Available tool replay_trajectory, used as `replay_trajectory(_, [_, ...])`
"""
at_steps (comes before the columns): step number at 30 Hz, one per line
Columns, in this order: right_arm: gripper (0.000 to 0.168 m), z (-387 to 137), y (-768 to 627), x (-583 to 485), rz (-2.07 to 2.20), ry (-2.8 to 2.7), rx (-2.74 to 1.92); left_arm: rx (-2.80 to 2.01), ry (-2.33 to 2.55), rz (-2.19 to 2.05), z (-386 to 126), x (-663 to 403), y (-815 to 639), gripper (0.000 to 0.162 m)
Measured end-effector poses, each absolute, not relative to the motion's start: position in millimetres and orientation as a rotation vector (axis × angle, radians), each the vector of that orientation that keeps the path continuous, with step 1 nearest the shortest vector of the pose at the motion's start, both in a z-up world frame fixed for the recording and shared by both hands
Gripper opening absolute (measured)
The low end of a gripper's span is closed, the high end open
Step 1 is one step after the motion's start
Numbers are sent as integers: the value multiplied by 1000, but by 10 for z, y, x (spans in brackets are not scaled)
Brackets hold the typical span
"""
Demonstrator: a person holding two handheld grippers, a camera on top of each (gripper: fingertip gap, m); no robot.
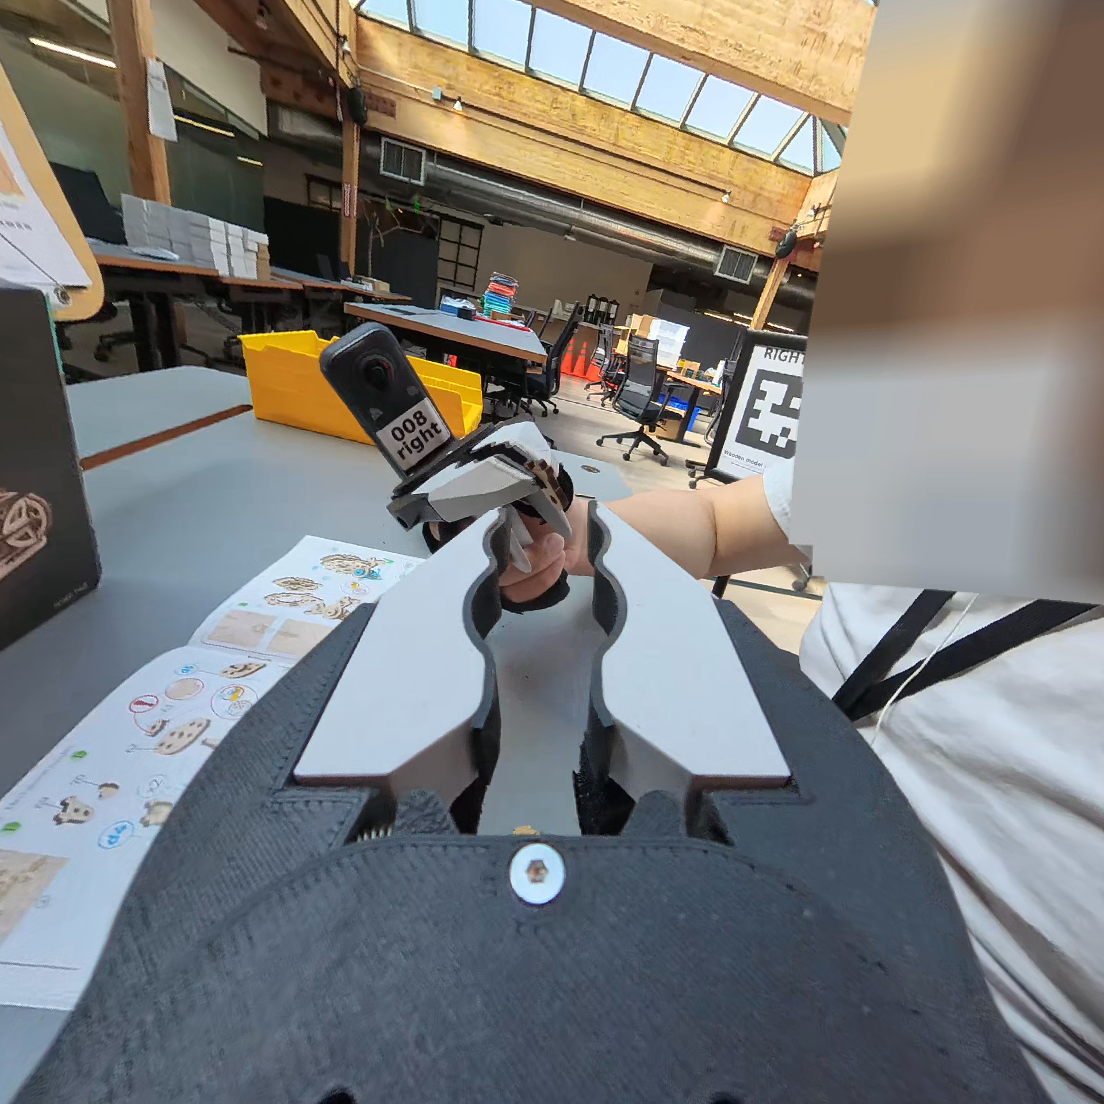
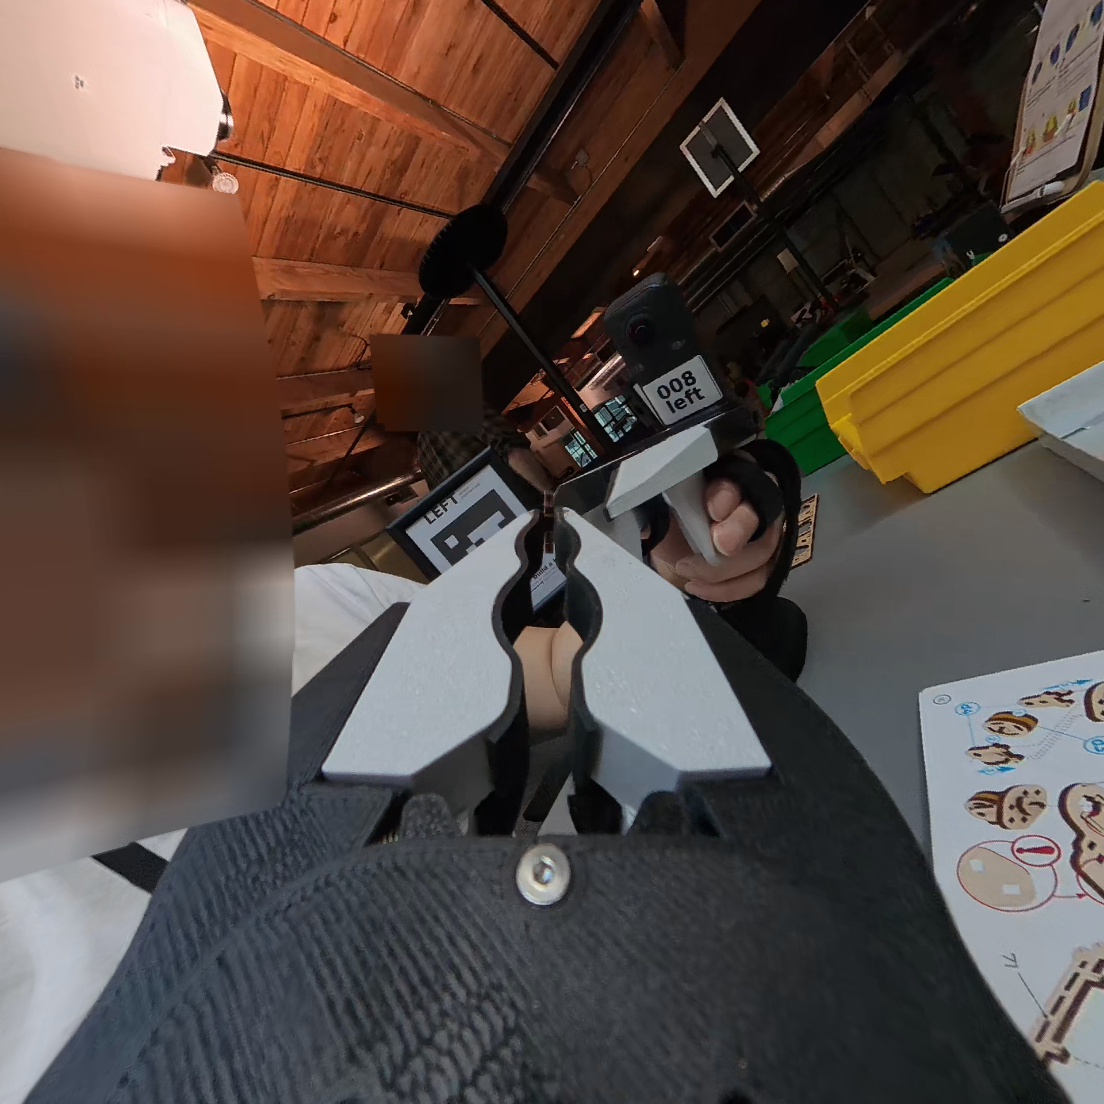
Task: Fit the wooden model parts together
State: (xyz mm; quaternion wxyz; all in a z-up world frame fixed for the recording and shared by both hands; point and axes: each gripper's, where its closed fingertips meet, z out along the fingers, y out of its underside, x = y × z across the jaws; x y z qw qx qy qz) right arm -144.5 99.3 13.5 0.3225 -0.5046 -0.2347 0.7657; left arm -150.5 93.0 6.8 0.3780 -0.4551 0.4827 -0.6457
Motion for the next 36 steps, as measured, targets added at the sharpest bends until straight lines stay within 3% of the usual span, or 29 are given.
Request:
replay_trajectory(6, [2, 21, 1115, -1425, 1956, -578, -1356, -1290, 1208, -1605, -55, -1375, 1026, 22])
replay_trajectory(10, [2, -53, 1195, -1416, 1876, -572, -1380, -1378, 1179, -1620, -121, -1319, 1076, 3])
replay_trajectory(21, [2, -78, 1268, -1373, 1810, -563, -1368, -1425, 1163, -1597, -162, -1259, 1111, 11])
replay_trajectory(31, [5, -107, 1291, -1403, 1786, -561, -1387, -1501, 1161, -1561, -226, -1290, 1195, 1])
replay_trajectory(36, [10, -195, 1340, -1341, 1493, -742, -1443, -1536, 1091, -1638, -180, -1385, 1285, 1])
